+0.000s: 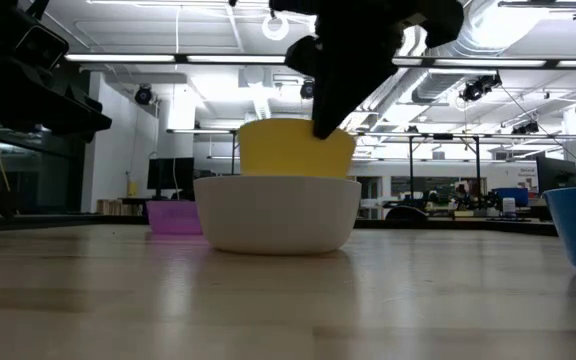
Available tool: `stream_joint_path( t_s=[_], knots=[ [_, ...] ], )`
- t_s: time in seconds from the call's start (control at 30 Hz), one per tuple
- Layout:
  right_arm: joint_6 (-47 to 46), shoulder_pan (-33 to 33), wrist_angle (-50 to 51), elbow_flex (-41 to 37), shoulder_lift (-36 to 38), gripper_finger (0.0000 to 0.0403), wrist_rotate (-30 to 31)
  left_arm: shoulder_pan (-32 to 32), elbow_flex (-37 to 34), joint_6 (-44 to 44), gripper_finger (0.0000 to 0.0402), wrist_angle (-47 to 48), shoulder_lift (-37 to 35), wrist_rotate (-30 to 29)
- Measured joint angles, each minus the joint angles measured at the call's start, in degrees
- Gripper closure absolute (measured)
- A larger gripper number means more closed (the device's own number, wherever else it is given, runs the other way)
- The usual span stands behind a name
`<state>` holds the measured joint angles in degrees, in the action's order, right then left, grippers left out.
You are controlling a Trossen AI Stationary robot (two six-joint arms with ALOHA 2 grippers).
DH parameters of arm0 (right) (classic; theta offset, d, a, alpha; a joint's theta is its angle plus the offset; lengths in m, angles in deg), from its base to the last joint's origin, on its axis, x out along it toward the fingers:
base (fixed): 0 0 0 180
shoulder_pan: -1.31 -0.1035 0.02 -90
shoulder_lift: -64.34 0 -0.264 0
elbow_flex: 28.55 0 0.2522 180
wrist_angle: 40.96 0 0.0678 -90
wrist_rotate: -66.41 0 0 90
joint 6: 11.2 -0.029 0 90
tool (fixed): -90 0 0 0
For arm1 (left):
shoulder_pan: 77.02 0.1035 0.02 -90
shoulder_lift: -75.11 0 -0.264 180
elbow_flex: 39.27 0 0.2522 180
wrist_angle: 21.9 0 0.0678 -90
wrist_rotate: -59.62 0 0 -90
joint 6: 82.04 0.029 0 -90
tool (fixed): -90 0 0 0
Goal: Nest bowls inside each other
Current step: Stack the yellow bowl on the white bowl
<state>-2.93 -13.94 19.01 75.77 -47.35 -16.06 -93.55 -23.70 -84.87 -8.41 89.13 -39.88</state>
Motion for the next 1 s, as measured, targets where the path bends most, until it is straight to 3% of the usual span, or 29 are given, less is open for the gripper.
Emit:
stream_joint_path(
  t_s=[1.0],
  knots=[
    [2.02, 1.87, -2.88, -0.11, -5.91, 0.0399, -2.68, 0.01, 0.00, -0.02, 0.0256, 0.02, 0.00, 0.02]
  ],
)
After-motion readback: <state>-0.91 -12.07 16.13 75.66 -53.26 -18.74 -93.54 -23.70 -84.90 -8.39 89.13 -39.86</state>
